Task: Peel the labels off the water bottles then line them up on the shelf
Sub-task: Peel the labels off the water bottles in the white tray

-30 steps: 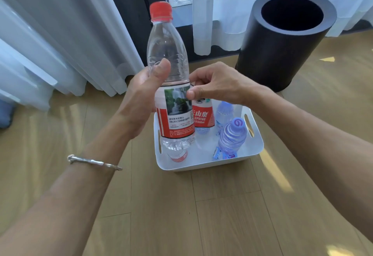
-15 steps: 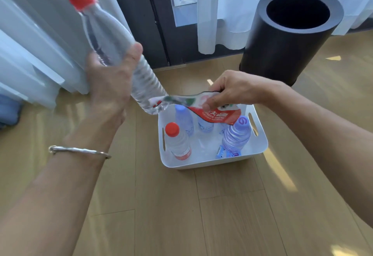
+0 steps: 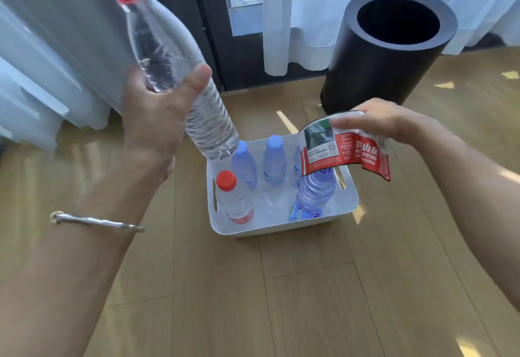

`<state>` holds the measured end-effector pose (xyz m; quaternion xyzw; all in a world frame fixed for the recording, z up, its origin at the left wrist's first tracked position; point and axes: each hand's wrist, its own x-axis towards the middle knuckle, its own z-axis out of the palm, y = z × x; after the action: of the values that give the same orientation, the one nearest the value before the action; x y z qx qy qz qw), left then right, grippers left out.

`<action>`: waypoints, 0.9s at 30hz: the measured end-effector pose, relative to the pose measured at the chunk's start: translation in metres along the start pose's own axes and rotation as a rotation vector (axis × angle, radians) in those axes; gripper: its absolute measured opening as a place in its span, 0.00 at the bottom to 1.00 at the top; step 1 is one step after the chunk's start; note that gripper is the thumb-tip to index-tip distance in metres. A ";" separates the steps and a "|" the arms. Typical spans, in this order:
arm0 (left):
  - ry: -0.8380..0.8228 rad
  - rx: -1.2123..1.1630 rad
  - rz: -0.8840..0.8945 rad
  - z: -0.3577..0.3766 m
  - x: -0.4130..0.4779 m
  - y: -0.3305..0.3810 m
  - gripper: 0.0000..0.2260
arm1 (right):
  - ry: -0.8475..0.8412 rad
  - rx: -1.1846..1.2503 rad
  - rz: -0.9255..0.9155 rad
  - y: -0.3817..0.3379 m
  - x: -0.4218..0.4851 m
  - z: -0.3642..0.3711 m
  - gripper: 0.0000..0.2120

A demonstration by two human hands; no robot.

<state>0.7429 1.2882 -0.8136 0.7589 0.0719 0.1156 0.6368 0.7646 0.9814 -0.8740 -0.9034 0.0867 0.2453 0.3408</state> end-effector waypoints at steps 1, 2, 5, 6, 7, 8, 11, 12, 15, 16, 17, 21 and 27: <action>-0.040 0.009 0.010 0.003 -0.003 0.001 0.15 | 0.019 0.016 0.028 0.010 0.003 0.001 0.22; -0.081 0.022 0.024 0.007 -0.005 0.001 0.17 | 0.031 0.031 0.061 0.019 0.005 0.002 0.22; -0.188 0.030 0.076 0.019 -0.013 0.003 0.21 | 0.062 0.059 0.154 0.042 0.007 0.004 0.19; -0.216 0.031 0.092 0.024 -0.017 0.005 0.22 | 0.071 0.073 0.174 0.048 0.007 0.005 0.17; -0.239 0.036 0.104 0.029 -0.021 0.006 0.22 | 0.077 0.078 0.193 0.054 0.007 0.005 0.16; -0.260 0.039 0.111 0.033 -0.024 0.005 0.21 | 0.079 0.069 0.211 0.059 0.006 0.004 0.14; -0.294 0.051 0.099 0.041 -0.030 0.001 0.22 | 0.071 0.005 0.237 0.064 0.005 0.000 0.10; -0.300 0.061 0.093 0.043 -0.030 -0.003 0.22 | 0.064 -0.017 0.239 0.065 0.005 -0.002 0.09; -0.319 0.083 0.067 0.048 -0.033 -0.009 0.23 | 0.003 -0.098 0.224 0.062 0.007 0.001 0.10; -0.323 0.087 0.063 0.051 -0.034 -0.010 0.23 | -0.022 -0.132 0.210 0.061 0.008 0.006 0.13; -0.325 0.093 0.056 0.053 -0.036 -0.010 0.22 | -0.043 -0.167 0.199 0.059 0.010 0.012 0.15; -0.348 0.122 0.024 0.059 -0.043 -0.013 0.22 | -0.059 -0.300 0.173 0.046 0.018 0.033 0.21; -0.376 0.151 -0.001 0.062 -0.049 -0.024 0.22 | 0.122 -0.374 0.130 0.040 0.023 0.031 0.17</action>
<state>0.7133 1.2215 -0.8514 0.8125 -0.0398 -0.0342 0.5806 0.7603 0.9718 -0.9284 -0.9566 0.1182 0.2237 0.1448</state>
